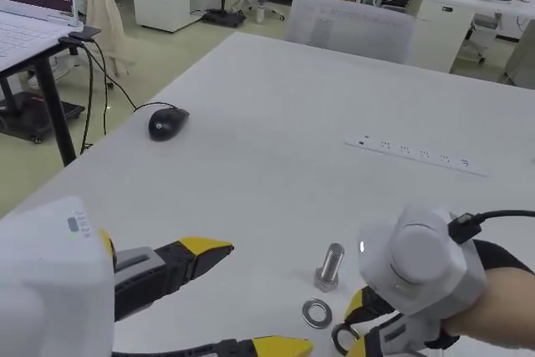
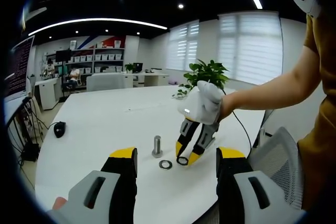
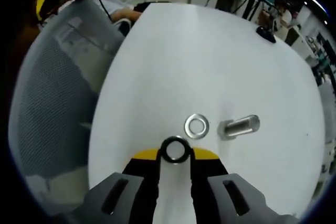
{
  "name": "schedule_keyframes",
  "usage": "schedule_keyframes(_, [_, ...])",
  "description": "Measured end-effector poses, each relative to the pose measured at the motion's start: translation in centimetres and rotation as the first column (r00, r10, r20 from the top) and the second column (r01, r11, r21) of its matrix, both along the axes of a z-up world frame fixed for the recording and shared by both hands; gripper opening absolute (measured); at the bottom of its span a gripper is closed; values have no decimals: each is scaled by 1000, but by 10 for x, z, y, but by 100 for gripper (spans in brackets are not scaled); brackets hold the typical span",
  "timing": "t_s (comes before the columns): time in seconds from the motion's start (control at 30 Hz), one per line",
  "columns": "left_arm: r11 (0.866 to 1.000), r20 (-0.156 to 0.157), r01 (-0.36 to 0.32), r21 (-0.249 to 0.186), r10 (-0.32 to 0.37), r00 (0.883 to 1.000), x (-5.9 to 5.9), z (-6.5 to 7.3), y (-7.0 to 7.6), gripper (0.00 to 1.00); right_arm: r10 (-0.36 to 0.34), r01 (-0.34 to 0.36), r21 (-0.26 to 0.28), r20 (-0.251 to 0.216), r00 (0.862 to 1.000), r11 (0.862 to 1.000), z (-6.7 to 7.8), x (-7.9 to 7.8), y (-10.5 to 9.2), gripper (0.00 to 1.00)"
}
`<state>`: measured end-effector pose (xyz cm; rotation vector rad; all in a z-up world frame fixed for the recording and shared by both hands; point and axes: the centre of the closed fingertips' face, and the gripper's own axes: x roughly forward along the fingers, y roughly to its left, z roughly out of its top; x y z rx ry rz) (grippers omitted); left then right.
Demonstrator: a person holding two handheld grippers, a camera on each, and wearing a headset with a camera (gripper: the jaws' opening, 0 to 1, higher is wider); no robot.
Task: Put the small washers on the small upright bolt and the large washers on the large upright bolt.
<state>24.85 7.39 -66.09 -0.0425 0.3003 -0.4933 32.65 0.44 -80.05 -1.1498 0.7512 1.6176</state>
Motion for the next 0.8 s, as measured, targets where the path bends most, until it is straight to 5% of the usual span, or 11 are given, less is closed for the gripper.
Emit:
schedule_keyframes(0.6, [1000, 3, 2, -5, -2, 1000, 3, 1, -1, 60, -40, 32, 75, 103, 994, 997, 54, 46, 17, 22])
schedule_keyframes(0.8, [1000, -3, 5, -1, -5, 1000, 3, 0, -1, 60, -30, 19, 90, 125, 992, 996, 60, 56, 31, 22])
